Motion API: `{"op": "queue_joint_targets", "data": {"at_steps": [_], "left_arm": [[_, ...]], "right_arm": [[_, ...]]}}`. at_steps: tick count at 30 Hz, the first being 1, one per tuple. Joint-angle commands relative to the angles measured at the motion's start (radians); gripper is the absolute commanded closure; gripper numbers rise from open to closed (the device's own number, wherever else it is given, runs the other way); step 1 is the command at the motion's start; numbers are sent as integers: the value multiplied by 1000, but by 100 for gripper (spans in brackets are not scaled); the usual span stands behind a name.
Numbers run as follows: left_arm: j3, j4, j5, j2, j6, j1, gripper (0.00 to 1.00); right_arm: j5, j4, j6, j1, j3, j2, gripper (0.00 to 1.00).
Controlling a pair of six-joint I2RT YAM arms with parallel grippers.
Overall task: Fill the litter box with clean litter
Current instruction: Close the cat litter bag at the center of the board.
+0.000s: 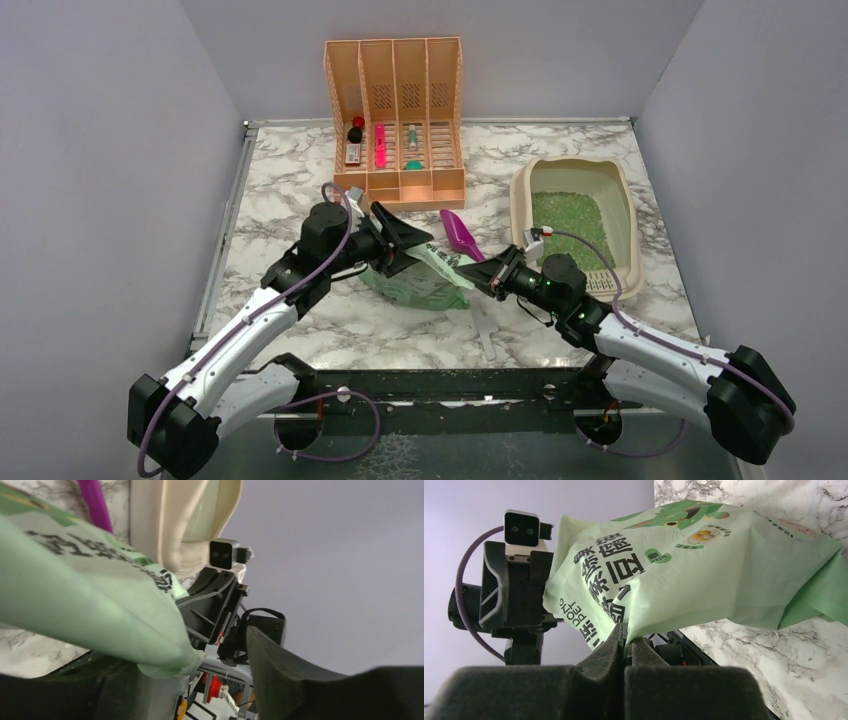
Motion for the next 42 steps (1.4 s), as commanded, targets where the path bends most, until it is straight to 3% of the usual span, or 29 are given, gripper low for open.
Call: {"op": "queue_joint_targets", "data": {"at_steps": [1, 6, 9, 11, 12, 15, 20, 23, 28, 31, 34, 42], "left_arm": [[38, -194, -166, 4, -11, -55, 46], [59, -203, -200, 20, 1, -74, 70], [62, -208, -215, 29, 28, -83, 79], [58, -208, -233, 24, 45, -85, 98], [56, -208, -248, 15, 54, -86, 100], [38, -151, -286, -30, 99, -88, 100], [-87, 211, -288, -111, 196, -87, 100], [-171, 417, -265, -129, 216, -87, 100], [-157, 480, -254, -119, 288, -87, 100], [-151, 527, -236, -108, 279, -86, 100], [-143, 542, -216, -97, 278, -87, 100], [-213, 681, -181, -97, 333, -86, 100]], "right_arm": [[24, 5, -47, 6, 51, -40, 99], [22, -7, -53, 8, 48, -51, 99], [14, -3, -57, 8, 42, -57, 99], [18, -10, -56, 9, 36, -68, 99], [24, -19, -52, 9, 33, -74, 99], [51, -63, -31, 8, 27, -95, 96], [64, -108, -143, 8, 64, -130, 73], [103, -233, -286, 7, 119, -187, 55], [211, -493, -595, 8, 214, -316, 33], [145, -490, -867, 6, 234, -345, 23], [43, -483, -1048, 8, 303, -264, 20], [-312, -566, -1203, 8, 602, 205, 22]]}}
